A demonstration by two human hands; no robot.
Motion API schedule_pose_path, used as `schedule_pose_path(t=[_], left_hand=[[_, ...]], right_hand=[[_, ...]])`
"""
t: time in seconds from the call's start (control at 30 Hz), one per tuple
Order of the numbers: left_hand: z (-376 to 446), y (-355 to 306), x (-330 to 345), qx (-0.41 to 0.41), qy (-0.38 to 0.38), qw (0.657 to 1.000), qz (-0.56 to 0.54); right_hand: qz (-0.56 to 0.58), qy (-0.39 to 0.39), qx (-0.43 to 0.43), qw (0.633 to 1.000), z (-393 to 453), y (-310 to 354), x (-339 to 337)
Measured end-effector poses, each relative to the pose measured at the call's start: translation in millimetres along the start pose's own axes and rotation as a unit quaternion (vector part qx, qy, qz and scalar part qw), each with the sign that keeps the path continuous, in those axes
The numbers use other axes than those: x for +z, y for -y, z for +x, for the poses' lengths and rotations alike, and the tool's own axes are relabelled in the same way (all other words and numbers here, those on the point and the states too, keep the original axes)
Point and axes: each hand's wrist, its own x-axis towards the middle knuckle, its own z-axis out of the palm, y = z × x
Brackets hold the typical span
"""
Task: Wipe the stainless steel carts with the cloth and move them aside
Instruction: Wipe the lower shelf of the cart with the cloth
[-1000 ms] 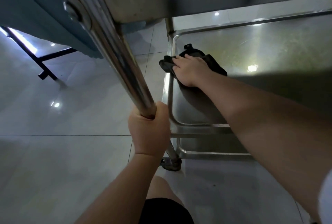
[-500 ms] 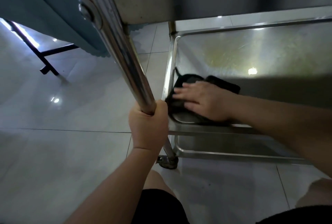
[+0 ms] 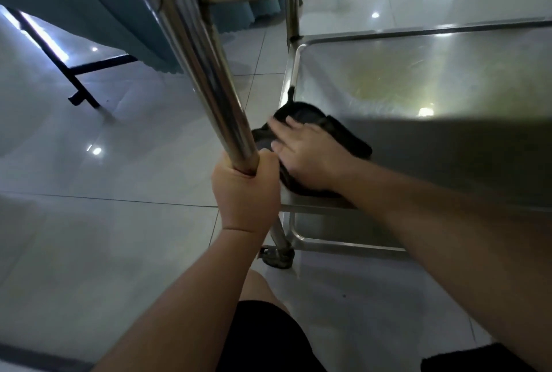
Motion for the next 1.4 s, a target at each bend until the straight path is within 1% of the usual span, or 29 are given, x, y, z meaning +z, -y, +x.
schedule_pose_path(t=[0.13, 0.23, 0.33, 0.43, 0.57, 0.7, 0.77, 0.83, 0.9, 1.0, 1.07, 1.17, 1.27, 1.33, 1.4], left_hand=[[0, -6, -1, -0.005, -0.002, 1.000, 0.009], [1, -6, -2, -0.019, -0.005, 1.000, 0.013], [1, -5, -2, -0.023, -0.005, 0.999, 0.025], [1, -6, -3, -0.032, -0.004, 0.999, 0.033], [2, -10, -3, -0.060, 0.002, 0.998, 0.029], [1, -15, -3, -0.078, 0.015, 0.996, 0.025], [0, -17, -3, -0.084, 0.013, 0.996, 0.028], [-1, -20, -3, -0.090, 0.007, 0.996, 0.023], [-2, -22, -3, -0.092, 0.003, 0.996, 0.018], [-3, -23, -5, -0.094, 0.009, 0.995, 0.029], [-5, -25, -6, -0.091, 0.015, 0.995, 0.045], [-6, -28, -9, -0.086, 0.013, 0.993, 0.080], [-9, -28, -8, -0.083, -0.017, 0.990, 0.111], [-12, -26, -8, -0.086, -0.036, 0.983, 0.159], [-15, -19, -14, -0.096, -0.012, 0.973, 0.208]], right_hand=[[-0.043, 0.022, -0.051, 0.998, -47, 9, 10], [-0.065, 0.022, -0.080, 0.994, -72, 6, 9], [-0.103, 0.013, -0.090, 0.990, -86, -1, 8], [-0.119, 0.025, -0.093, 0.988, -101, -17, 2], [-0.101, 0.028, -0.068, 0.992, -138, -62, -17], [-0.072, 0.013, -0.003, 0.997, -164, -99, -39], [-0.051, -0.002, 0.025, 0.998, -162, -94, -39], [-0.060, -0.009, 0.040, 0.997, -152, -78, -29], [-0.069, -0.016, 0.039, 0.997, -141, -57, -14], [-0.107, -0.069, 0.019, 0.992, -133, -39, 3], [-0.118, -0.087, 0.013, 0.989, -137, -41, 6], [-0.127, -0.092, 0.001, 0.988, -153, -59, 1], [-0.145, -0.115, 0.009, 0.983, -182, -89, -9], [-0.153, -0.127, 0.025, 0.980, -202, -110, -18], [-0.169, -0.135, 0.040, 0.976, -222, -132, -29]])
